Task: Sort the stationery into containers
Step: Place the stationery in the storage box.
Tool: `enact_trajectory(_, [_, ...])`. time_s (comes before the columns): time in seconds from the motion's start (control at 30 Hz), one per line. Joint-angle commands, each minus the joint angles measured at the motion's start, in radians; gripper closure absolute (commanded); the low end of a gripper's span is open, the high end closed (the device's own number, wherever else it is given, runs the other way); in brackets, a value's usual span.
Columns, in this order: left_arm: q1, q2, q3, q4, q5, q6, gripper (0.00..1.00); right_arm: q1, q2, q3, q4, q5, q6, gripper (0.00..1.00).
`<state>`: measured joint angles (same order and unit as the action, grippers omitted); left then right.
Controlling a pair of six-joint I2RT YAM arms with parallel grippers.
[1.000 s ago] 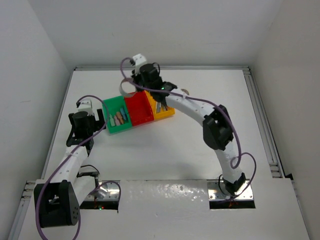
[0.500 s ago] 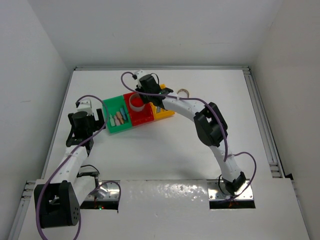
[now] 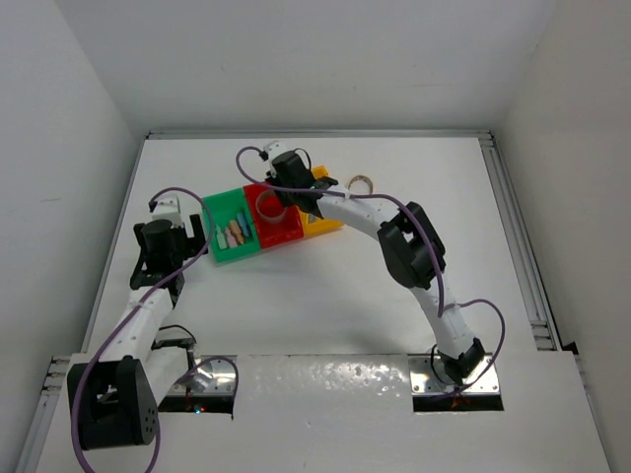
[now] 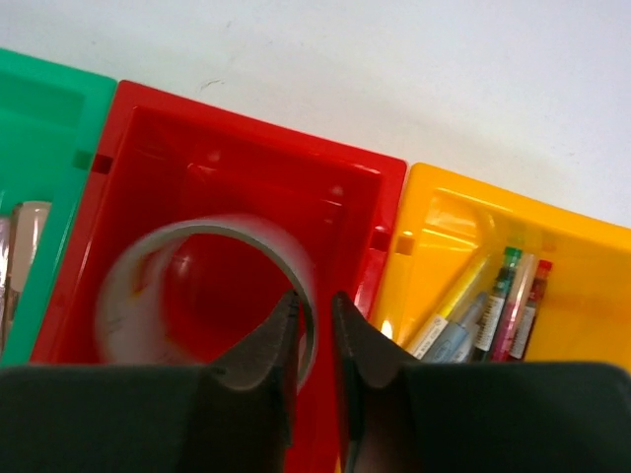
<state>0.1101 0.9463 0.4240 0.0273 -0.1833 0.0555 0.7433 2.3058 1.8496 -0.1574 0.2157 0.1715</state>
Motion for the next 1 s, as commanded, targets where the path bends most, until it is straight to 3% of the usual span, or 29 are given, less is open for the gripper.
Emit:
enact_trajectory(0.0, [0.017,-0.015,-0.007,0.049,0.005,0.001,0.01,0.013,-0.006,0.011,0.061,-0.009,-0.021,0.80])
enact_trajectory(0.03, [0.017,-0.014,-0.007,0.051,0.005,0.000,0.01,0.014,-0.008,0.010,0.064,-0.015,-0.023,0.71])
enact_trajectory(0.13, [0.017,-0.012,-0.008,0.051,0.005,0.001,0.01,0.014,-0.011,0.016,0.061,-0.036,-0.032,0.63])
enact_trajectory(0.43, [0.017,-0.012,-0.007,0.051,0.007,0.001,0.01,-0.002,-0.110,0.095,0.009,-0.058,0.043,0.56])
enact_trajectory(0.47, [0.019,-0.014,-0.007,0.051,0.007,0.001,0.01,-0.024,-0.138,0.094,0.009,-0.068,0.069,0.63])
enact_trajectory(0.53, [0.019,-0.015,-0.007,0.051,0.007,0.001,0.01,-0.060,-0.216,0.063,0.002,-0.078,0.155,0.94])
enact_trajectory(0.57, [0.020,-0.017,-0.008,0.052,0.005,0.004,0.01,-0.117,-0.242,0.042,0.001,-0.094,0.193,1.00])
enact_trajectory(0.63, [0.017,-0.018,-0.010,0.056,0.005,0.004,0.01,-0.215,-0.298,-0.038,-0.002,-0.113,0.285,1.00])
enact_trajectory(0.67, [0.020,-0.018,-0.010,0.057,0.005,0.004,0.01,-0.246,-0.304,-0.056,-0.046,-0.092,0.308,0.95])
enact_trajectory(0.73, [0.017,-0.017,-0.011,0.060,0.008,0.004,0.01,-0.335,-0.277,-0.044,-0.152,-0.038,0.388,0.65])
enact_trajectory(0.8, [0.019,-0.017,-0.011,0.059,0.010,0.004,0.01,-0.376,-0.246,-0.017,-0.273,0.032,0.407,0.49])
enact_trajectory(0.97, [0.019,-0.012,-0.008,0.051,0.018,0.001,0.01,-0.459,-0.151,-0.016,-0.350,0.068,0.404,0.42])
